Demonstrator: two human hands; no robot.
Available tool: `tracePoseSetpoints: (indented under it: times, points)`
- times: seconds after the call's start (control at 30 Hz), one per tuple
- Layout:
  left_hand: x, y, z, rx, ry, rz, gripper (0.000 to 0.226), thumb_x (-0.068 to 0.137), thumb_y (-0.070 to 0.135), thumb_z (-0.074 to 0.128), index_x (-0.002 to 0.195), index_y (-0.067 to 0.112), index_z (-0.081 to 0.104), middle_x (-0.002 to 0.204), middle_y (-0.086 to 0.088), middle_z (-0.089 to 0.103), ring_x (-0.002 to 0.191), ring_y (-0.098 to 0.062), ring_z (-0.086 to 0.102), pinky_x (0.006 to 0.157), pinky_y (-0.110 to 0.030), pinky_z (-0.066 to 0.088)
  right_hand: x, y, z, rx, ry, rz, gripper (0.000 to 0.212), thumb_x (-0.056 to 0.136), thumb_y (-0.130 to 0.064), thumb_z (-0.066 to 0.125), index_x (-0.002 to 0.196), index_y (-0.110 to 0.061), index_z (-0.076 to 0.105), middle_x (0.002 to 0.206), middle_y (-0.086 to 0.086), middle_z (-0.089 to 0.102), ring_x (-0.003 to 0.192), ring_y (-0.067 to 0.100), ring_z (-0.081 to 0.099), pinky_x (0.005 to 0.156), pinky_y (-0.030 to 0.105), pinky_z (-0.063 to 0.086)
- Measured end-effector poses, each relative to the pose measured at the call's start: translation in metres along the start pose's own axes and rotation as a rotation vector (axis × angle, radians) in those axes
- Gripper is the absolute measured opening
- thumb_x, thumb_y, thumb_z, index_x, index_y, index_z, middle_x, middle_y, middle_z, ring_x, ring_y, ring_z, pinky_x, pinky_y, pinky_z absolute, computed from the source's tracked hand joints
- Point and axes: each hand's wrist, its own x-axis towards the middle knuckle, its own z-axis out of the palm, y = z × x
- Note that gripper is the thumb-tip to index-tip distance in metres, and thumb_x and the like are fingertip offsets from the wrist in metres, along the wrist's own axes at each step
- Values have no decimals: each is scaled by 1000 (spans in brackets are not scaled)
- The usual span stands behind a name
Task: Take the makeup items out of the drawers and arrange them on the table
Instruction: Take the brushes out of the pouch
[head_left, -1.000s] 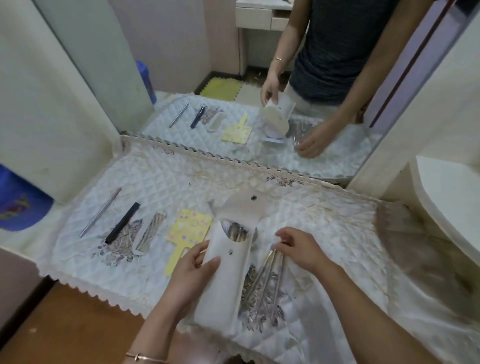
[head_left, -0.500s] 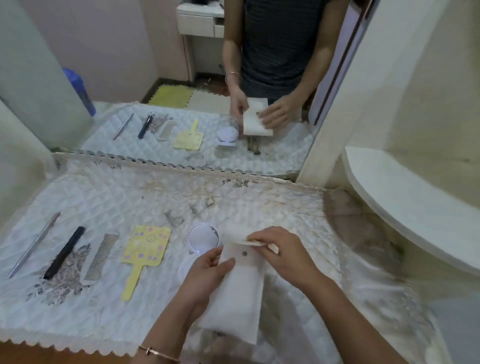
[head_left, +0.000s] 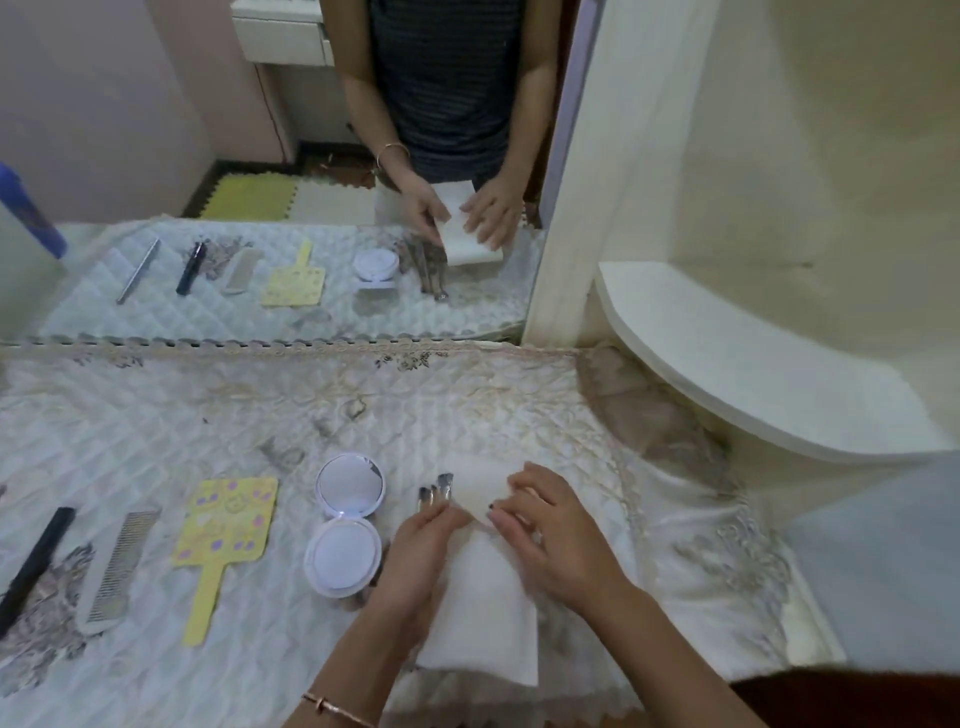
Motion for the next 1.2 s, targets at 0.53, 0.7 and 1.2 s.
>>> tracePoseSetpoints:
  times: [0.53,0.7,1.2]
  points:
    - [10,-30,39,268,79,87,14,86,23,59,94,15,66,87,-5,72,72,-13,66,49,-12,46,-6,27,-2,1058,-75,1049,25,77,5,65,102,3,63,91,21,71,71,28,70,56,32,57]
    - [16,-38,32,452,189,172,27,83,32,54,106,19,61,98,0,69,86,-14,64,74,-25,52,7,31,15,838,-45,980,22,76,4,66,95,-5,63,85,12,70,74,25,67,70,37,55]
    - [25,-103,-4,1383,460,435,43,90,27,27,126,8,40,129,-15,57,123,-33,32,107,-39,24,12,56,32,193,-110,627,93,53,-59,53,131,-11,41,128,11,54,120,28,48,101,46,42]
